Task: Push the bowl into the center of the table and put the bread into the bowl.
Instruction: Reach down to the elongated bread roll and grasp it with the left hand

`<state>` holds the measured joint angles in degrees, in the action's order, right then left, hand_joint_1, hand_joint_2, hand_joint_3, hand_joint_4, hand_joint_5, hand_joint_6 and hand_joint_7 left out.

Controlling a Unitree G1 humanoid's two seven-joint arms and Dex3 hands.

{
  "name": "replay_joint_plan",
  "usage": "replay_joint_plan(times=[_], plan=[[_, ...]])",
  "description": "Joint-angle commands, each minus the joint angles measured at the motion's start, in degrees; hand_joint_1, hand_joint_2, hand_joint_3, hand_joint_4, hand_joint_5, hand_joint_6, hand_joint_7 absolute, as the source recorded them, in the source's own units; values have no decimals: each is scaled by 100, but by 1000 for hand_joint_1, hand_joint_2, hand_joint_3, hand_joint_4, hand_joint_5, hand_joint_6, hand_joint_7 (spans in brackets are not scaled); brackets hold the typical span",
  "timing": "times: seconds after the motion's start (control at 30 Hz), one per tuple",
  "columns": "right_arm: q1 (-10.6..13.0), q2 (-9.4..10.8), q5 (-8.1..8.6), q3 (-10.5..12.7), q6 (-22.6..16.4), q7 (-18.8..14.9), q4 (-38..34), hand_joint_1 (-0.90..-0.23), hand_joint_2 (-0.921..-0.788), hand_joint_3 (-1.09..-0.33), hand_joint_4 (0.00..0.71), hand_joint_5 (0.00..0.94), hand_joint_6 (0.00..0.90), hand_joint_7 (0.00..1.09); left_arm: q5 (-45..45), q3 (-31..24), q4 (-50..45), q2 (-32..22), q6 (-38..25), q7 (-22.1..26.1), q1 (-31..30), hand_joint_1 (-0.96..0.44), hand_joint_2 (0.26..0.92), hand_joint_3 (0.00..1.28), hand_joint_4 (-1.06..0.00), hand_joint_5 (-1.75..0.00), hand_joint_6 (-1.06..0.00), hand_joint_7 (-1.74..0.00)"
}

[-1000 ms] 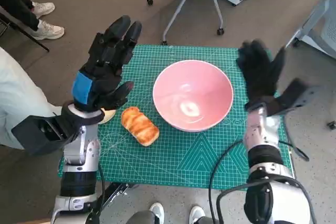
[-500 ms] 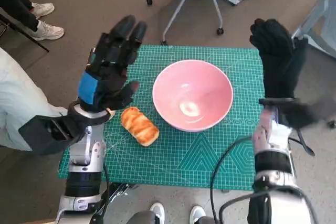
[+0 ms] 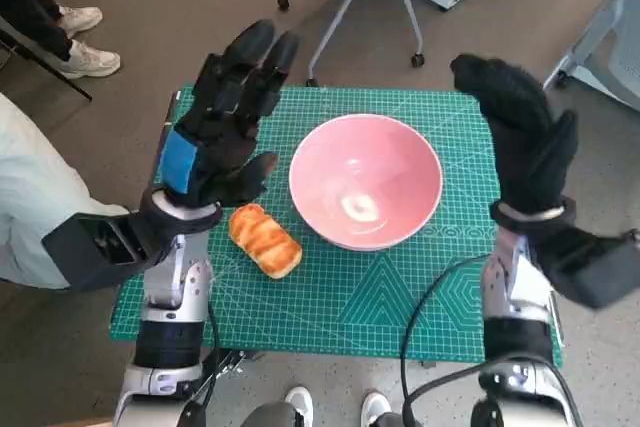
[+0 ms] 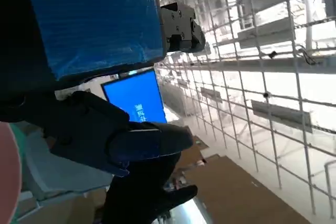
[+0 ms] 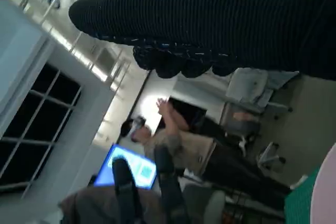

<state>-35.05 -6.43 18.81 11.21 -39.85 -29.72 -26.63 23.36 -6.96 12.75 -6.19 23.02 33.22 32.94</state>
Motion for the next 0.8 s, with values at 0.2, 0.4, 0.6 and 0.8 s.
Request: replay_joint_plan(times=[0.2,0.4,0.6,0.8], plan=[[208,28,13,-113,302,104,261,-697,-921,-747,194,5,140,359,18,41,-136,-39,-129,19,124,-591,921,451,-113,-10,1,-456],[165,72,12,-166,358,140,231,-700,-921,-751,193,1,87,458,26,11,-180,-92,-191,21,119,-597,921,436,-114,-10,1,-476],[160,115,13,-220,433,171,251,-704,-921,-754,189,0,47,532,7,-25,-265,-208,-198,60,103,-600,921,419,-118,-11,1,-483],[201,104,37,-249,496,162,300,-702,-921,-752,188,0,41,548,-601,-143,-229,-782,303,86,128,-603,921,406,-124,-14,1,-486]])
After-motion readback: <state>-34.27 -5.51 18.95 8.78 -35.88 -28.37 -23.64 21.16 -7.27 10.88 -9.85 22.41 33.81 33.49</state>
